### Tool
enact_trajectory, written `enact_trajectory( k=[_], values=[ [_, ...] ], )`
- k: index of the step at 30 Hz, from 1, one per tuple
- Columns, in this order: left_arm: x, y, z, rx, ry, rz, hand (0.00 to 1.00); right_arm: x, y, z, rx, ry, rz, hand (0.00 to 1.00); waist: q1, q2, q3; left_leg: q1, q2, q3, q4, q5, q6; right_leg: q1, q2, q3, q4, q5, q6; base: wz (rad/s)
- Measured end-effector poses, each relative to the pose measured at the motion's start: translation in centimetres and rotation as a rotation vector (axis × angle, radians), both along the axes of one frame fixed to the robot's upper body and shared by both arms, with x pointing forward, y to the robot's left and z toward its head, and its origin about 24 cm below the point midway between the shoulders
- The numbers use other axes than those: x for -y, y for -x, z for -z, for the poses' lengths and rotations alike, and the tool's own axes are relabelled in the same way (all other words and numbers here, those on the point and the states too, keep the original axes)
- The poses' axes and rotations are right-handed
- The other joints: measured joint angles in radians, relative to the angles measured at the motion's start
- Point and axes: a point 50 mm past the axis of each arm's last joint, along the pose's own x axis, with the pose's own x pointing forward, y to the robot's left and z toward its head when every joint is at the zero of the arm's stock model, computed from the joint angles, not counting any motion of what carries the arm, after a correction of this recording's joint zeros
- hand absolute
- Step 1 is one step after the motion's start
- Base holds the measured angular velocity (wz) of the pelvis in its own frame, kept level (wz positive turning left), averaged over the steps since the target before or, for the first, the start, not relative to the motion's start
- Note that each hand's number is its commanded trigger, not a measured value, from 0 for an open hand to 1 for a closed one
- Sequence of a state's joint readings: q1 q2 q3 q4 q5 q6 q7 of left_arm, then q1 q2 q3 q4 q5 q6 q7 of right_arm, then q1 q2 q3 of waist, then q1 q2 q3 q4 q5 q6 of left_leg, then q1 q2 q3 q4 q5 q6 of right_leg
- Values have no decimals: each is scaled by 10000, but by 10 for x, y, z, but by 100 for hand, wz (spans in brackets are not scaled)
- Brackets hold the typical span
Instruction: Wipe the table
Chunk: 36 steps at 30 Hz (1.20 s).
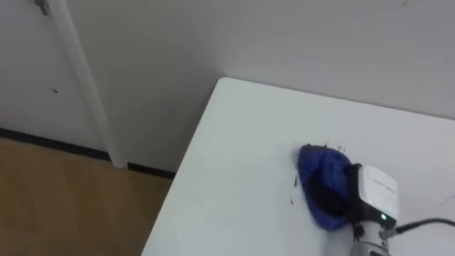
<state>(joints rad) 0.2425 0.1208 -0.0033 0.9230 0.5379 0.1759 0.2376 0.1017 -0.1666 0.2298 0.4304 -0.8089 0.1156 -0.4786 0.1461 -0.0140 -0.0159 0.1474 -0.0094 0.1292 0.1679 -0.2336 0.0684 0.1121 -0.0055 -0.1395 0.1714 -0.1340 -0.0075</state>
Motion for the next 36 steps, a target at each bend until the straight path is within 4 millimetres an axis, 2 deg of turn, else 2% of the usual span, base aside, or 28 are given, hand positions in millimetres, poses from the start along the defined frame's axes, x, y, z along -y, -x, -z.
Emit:
enact_trajectory(
  k=[2, 4, 7, 10, 12, 14, 15, 16, 18, 21, 24, 26, 28, 30, 32, 34, 35, 36],
  values=[
    [4, 2, 1, -89, 109, 30, 0, -12, -9, -9, 65, -22, -590, 100, -7, 44, 108, -140, 51, -13, 1, 34, -16, -169, 72, -20, 3, 31, -52, -11],
    [6, 7, 1, -207, 153, 48, 0, -11, -11, -12, 201, -9, -611, 100, -48, 69, 201, -164, 78, -27, -29, 59, -41, -224, 115, -4, -1, 28, -61, 0],
    [4, 24, 2, -534, 213, -294, 0, -9, -5, -8, 219, -139, -835, 100, -321, 80, 209, -173, 125, -72, -24, 62, -64, -199, 135, -158, -27, 19, -72, 7],
    [-4, 36, 0, -536, 146, -893, 0, 8, 8, 0, 559, -65, -511, 100, -592, 66, 202, -112, 78, -245, -40, 57, -60, 32, 59, -305, -186, -1, -50, 39],
    [-20, 47, -5, -551, -294, -1402, 0, 33, 31, 6, 775, 267, 576, 100, -620, 49, 166, 66, -21, -278, -75, 53, -51, 269, -83, -348, -213, -149, 124, 41],
    [-31, 55, -8, -629, -598, -1851, 0, 53, 53, 11, 836, 450, 1622, 100, -679, 45, 113, 218, -58, -245, -70, 28, -2, 475, -167, -537, -218, -201, 176, 37],
    [-37, 65, -11, -779, -797, -2168, 0, 63, 65, 14, 751, 555, 2178, 100, -745, 2, -6, 240, -77, -260, -60, 11, 33, 538, -201, -536, -207, -201, 177, 30],
    [-40, 69, -12, -855, -898, -2237, 0, 67, 70, 14, 721, 627, 2384, 100, -767, 52, -63, 266, -88, -262, -47, 7, 43, 578, -213, -532, -206, -201, 178, 22],
    [-42, 72, -13, -938, -1013, -2307, 0, 75, 77, 16, 598, 788, 2768, 100, -803, 53, -79, 391, -140, -256, -39, -25, 106, 724, -258, -503, -202, -198, 182, 9],
    [-38, 63, -11, -763, -833, -2049, 0, 77, 75, 18, 494, 759, 2851, 100, -807, 64, -85, 443, -175, -264, -18, -85, 210, 827, -298, -545, -199, -194, 193, -1],
    [-24, 42, -6, -479, -395, -1328, 0, 66, 52, 17, 382, 469, 2567, 100, -664, 52, -67, 456, -205, -204, -23, -88, 239, 784, -283, -480, -188, -129, 293, -32],
    [-16, 32, -3, -301, -204, -1073, 0, 52, 37, 15, 135, 235, 2303, 100, -466, 32, -52, 476, -210, -217, -21, -90, 242, 683, -197, -218, -193, -114, 309, -68],
    [-9, 22, -1, -165, -35, -783, 0, 37, 23, 9, -100, 133, 1676, 100, -127, 30, -25, 444, -172, -283, -19, -92, 241, 457, -68, -35, -156, -43, 207, -82],
    [-2, 14, 0, -4, 99, -523, 0, 6, 1, -2, -220, -309, 246, 100, 78, -23, 74, 246, -74, -359, 1, -109, 190, 146, 83, -112, -103, 79, 28, -54],
    [2, 7, 0, 178, 208, -412, 0, -16, -12, -11, -121, -517, -779, 100, 157, -80, 130, -3, -20, -411, 17, -78, 116, -131, 122, -262, -53, 103, -33, -9],
    [6, 5, -1, 297, 278, -210, 0, -31, -21, -18, 94, -813, -1271, 100, 139, -117, 234, -194, -21, -571, 14, -20, 47, -296, 121, -382, -23, 68, -92, 25],
    [6, 6, -2, 316, 308, -192, 0, -31, -23, -20, 218, -851, -1413, 100, 178, -87, 301, -226, -18, -667, -7, 9, 35, -303, 129, -389, -38, 53, -110, 29],
    [5, 9, -2, 259, 297, -253, 0, -30, -23, -19, 232, -828, -1457, 100, 185, -82, 297, -231, -15, -684, -13, 34, 32, -298, 126, -417, -49, 39, -114, 26]
  ],
)
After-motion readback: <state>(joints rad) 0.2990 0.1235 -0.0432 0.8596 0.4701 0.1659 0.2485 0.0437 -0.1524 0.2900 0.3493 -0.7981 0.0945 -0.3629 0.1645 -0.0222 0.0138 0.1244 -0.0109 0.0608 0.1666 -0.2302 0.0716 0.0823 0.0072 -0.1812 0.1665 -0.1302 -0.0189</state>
